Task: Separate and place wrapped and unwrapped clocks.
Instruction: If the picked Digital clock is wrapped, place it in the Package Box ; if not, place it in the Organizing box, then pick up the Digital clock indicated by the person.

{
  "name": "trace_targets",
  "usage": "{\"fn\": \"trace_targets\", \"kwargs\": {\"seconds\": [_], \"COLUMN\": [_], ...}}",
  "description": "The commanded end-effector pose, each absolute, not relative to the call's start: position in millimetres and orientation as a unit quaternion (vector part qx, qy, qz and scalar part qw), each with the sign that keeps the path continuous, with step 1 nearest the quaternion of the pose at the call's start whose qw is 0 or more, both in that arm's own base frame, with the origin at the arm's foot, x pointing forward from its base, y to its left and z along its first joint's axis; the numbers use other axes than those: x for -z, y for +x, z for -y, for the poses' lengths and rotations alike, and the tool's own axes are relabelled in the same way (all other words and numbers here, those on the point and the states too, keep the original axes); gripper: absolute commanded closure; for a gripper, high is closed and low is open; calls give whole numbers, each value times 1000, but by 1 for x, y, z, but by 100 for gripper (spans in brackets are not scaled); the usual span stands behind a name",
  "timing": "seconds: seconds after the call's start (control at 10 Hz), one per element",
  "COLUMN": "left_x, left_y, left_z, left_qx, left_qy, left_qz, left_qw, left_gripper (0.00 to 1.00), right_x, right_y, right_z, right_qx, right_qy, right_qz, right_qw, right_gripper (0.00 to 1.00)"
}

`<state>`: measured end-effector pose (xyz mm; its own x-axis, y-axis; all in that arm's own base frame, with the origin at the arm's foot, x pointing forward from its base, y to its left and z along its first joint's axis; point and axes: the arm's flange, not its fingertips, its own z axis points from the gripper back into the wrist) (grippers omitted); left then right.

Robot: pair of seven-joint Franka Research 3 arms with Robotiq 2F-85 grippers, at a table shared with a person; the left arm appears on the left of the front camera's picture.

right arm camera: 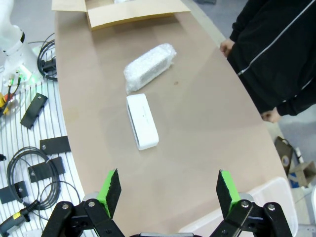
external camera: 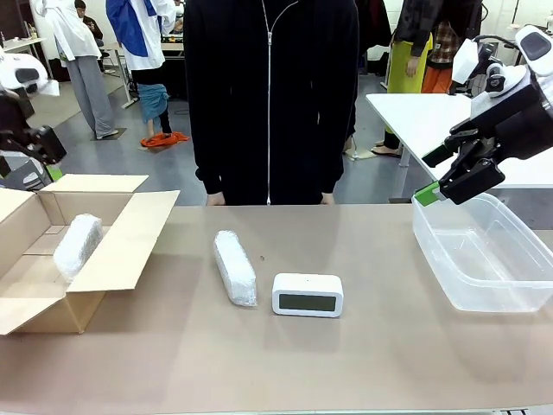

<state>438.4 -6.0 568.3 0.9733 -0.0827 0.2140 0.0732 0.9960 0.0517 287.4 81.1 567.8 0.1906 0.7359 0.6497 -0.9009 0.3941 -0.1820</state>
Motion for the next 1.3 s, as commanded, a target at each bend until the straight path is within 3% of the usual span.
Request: {"fn": "trace_targets", "kwargs": {"seconds": [0.0,0.1,1.2], "left_x": [-577,-569,-582], "left_y": [423,431,428], "left_z": [6,10,7], "left_qx": [51,40,40], "left_qy": [11,2,20], "left_qz": [126,101,121], "left_qw": [991,994,992], "left_gripper": [0,0,0], "right_x": [-567,-567,-567], "right_y": [288,288,288], "right_z": [-83,-83,-83], "right_qx": [-534,-534,-534], "right_qy": [136,136,136], "right_qz": [341,341,341], "right_qw": [762,762,762], "right_gripper": [0,0,0]}}
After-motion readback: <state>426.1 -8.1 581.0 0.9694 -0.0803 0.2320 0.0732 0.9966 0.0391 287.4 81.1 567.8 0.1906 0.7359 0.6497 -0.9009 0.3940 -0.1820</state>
